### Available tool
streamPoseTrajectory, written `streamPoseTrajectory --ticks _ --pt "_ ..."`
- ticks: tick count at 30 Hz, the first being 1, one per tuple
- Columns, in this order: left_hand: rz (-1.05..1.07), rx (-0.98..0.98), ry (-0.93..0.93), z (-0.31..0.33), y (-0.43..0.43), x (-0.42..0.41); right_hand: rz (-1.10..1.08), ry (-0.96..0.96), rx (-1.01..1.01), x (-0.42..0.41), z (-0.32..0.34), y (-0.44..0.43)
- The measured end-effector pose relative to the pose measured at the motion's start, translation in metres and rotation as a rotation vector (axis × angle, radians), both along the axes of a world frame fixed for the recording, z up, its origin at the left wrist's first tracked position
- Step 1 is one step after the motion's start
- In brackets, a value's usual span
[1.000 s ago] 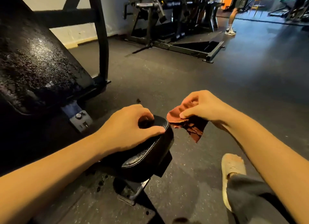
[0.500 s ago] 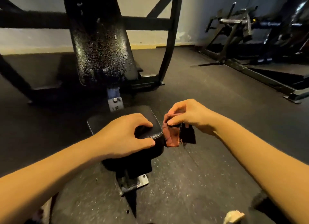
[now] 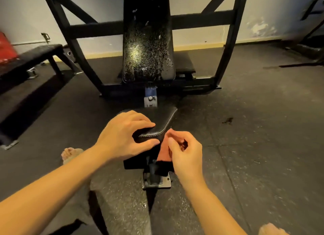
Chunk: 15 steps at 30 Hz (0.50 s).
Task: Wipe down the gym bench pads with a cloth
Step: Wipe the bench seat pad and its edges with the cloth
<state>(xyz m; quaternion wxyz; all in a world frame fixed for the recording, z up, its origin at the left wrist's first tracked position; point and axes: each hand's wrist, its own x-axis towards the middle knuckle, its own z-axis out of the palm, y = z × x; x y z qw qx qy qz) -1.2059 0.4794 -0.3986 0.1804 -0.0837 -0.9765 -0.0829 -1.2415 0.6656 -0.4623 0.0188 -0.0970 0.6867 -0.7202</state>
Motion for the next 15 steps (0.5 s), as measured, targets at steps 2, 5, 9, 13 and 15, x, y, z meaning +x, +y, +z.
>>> streamPoseTrajectory --ticks 2,5,9,13,15 --pt "0.063 0.040 0.024 -0.004 0.008 0.002 0.017 0.131 0.009 0.016 -0.005 0.001" --pt "0.162 0.057 0.105 -0.013 0.021 0.003 -0.006 0.238 0.038 0.003 -0.009 -0.007" --pt "0.203 -0.044 0.184 -0.021 0.026 0.002 -0.030 0.139 0.144 -0.076 -0.033 -0.022" --pt "0.237 -0.123 0.184 -0.022 0.026 0.001 -0.049 -0.005 0.133 -0.101 -0.039 -0.028" --pt "0.248 -0.129 0.163 -0.020 0.027 0.001 -0.014 0.031 0.024 -0.061 -0.027 -0.019"
